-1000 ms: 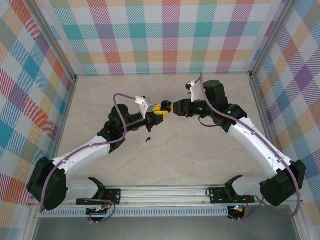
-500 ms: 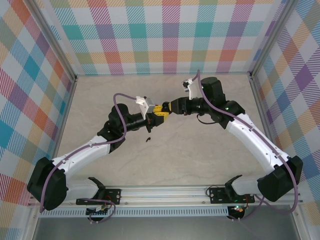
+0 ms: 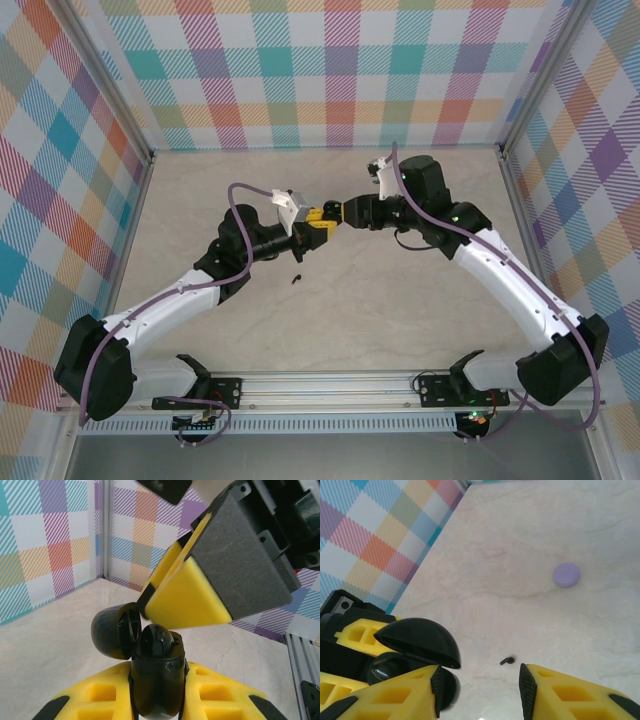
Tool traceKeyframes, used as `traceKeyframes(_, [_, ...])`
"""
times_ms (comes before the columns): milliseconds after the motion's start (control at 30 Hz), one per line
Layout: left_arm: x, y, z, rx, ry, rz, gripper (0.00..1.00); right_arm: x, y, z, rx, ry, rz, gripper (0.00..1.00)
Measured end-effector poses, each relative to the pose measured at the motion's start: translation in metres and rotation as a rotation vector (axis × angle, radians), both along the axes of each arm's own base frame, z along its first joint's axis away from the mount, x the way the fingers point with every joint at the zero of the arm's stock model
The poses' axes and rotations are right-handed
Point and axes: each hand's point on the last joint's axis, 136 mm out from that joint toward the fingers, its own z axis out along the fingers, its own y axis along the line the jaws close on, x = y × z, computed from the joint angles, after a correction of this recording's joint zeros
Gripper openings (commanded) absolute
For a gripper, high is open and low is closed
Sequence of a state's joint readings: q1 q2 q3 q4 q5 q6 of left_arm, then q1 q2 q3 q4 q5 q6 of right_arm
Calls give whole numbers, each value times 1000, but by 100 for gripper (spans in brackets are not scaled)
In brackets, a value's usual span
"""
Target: Insert the wireless bluetooth earbuds into the charging case
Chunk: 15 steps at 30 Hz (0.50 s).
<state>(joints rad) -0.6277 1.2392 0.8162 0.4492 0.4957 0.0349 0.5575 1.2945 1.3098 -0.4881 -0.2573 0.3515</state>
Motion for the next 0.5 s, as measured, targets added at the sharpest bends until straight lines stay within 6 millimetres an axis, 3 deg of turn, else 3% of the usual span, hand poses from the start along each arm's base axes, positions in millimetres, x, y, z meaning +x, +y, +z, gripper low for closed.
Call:
traceKeyframes(200, [3, 2, -7, 21, 25, 26, 0, 12, -26, -7, -80, -14, -156, 47])
traceKeyframes(333, [0, 6, -6, 28, 34, 34, 0, 18, -33, -35, -152, 57, -203, 45])
traceKeyframes(500, [-9, 15, 13, 4, 8, 45, 0, 20, -27, -83, -212, 181, -189, 44])
